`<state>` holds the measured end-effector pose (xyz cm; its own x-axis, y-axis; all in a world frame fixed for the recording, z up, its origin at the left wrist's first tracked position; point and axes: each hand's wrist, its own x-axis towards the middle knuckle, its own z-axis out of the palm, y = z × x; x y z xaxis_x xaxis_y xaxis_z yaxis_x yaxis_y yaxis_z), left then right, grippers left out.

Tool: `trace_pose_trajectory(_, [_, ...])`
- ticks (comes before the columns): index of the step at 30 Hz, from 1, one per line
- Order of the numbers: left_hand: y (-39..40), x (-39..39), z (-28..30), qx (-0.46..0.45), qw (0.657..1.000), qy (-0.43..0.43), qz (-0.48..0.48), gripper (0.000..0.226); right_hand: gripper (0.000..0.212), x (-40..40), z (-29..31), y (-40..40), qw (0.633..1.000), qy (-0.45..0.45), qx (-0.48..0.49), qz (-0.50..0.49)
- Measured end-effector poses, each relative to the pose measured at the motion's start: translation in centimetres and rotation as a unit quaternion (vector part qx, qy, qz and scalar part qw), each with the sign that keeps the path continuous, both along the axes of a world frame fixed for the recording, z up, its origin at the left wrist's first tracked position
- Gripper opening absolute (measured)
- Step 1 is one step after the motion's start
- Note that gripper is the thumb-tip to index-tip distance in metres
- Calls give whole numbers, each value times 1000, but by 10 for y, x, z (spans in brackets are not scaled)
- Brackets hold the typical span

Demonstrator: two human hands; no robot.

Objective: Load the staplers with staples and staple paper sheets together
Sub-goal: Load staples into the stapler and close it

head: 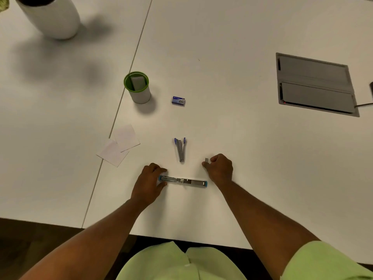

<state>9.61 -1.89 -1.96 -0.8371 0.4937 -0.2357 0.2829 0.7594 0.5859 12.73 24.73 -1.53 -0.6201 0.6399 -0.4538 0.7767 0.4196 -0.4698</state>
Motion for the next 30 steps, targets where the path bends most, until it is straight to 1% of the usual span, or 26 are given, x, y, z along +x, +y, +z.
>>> trace_pose_trajectory(7, [5, -5, -2, 4, 1000, 2, 3, 26, 28, -9, -2, 1, 1000, -23, 2, 9])
trace_pose_trajectory(10, [4, -6, -5, 12, 1000, -4, 3, 22, 25, -11, 0, 1, 999, -34, -9, 18])
trace_pose_trajectory(13, [4, -9, -6, 26, 999, -18, 2, 19, 22, -11, 5, -2, 999, -27, -28, 4])
trace_pose_trajectory(19, [2, -16, -4, 64, 997, -45, 1, 14, 23, 2, 12, -25, 988, 17, -146, -41])
trace_pose_trajectory(21, [2, -19, -2, 86, 993, -74, 25, 14, 22, 9, 15, -36, 981, 15, -189, -48])
trace_pose_trajectory(23, [2, -23, -2, 111, 987, -104, 59, 17, 21, 12, 18, -44, 976, 13, -211, -57])
trace_pose_trajectory(25, [2, -28, -3, 154, 967, -166, 115, 17, 21, 12, 21, -50, 973, 14, -222, -68])
trace_pose_trajectory(28, [4, -36, -3, 229, 903, -294, 212, 17, 20, 7, 26, -56, 967, 21, -242, -81])
trace_pose_trajectory(30, [4, -41, -3, 261, 870, -344, 237, 16, 20, 4, 27, -58, 967, 25, -243, -77])
